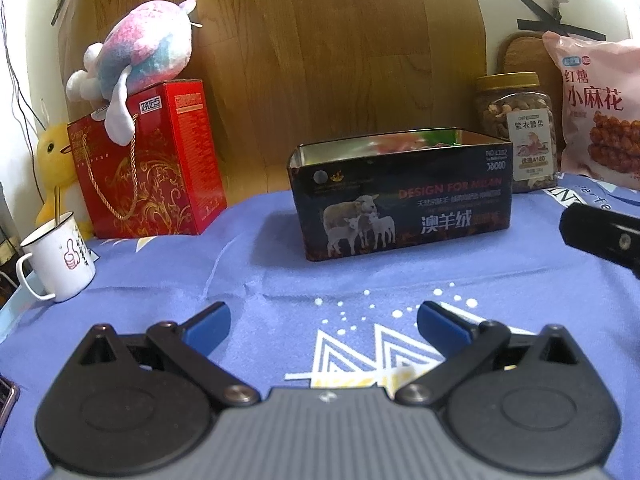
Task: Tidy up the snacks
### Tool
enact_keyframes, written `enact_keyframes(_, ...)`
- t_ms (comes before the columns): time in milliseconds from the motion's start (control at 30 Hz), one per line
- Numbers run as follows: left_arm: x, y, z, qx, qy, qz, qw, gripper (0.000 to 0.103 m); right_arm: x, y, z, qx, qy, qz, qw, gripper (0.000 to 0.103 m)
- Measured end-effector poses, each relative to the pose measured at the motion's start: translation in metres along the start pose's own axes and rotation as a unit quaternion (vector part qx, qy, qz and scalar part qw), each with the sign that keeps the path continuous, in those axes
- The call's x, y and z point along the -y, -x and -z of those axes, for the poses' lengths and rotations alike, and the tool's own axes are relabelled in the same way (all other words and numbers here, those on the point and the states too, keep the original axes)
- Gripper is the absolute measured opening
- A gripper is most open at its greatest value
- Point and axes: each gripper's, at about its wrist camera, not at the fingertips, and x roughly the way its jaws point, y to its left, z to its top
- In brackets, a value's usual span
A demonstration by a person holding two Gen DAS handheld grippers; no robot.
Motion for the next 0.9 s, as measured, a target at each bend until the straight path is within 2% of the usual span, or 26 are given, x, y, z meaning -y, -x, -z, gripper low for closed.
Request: enact_keyframes(900, 0.0015, -0.0018, 0.0004, -0.007, -0.005, -0.011, 0.9999, 0.103, 0.0002, 0.0002, -0.0001, 0.0, 0.0, 0.0, 1.0, 0.081)
